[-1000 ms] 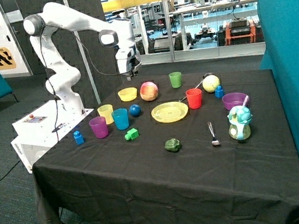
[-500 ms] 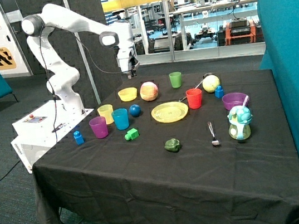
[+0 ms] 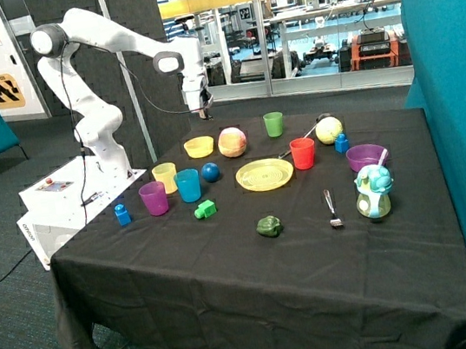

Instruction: Place the bowl on the plate and the cup in the bowl matching the color

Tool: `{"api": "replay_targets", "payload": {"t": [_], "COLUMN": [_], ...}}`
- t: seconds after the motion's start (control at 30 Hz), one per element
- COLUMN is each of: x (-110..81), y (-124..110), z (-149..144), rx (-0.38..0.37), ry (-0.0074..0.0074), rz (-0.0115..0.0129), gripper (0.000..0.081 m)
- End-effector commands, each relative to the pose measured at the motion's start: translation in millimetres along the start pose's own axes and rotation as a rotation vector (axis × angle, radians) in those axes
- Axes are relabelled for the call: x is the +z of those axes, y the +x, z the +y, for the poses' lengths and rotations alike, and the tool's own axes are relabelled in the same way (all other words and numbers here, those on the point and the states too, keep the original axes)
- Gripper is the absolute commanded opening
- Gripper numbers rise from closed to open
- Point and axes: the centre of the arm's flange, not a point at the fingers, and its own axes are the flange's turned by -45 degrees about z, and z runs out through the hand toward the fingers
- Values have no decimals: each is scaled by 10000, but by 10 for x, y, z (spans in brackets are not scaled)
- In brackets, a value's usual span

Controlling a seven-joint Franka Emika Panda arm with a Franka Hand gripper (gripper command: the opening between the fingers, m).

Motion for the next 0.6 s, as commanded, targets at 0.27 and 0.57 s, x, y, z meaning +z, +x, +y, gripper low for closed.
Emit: {"api": "replay_targets", "payload": {"t": [0.27,0.57], "x": [202,426], "y": [-262,-316], "z": [-382,-275], "rx": [-1135,-1349], "ry": [37,37], "rz": [6,6], "gripper": [381,491]}}
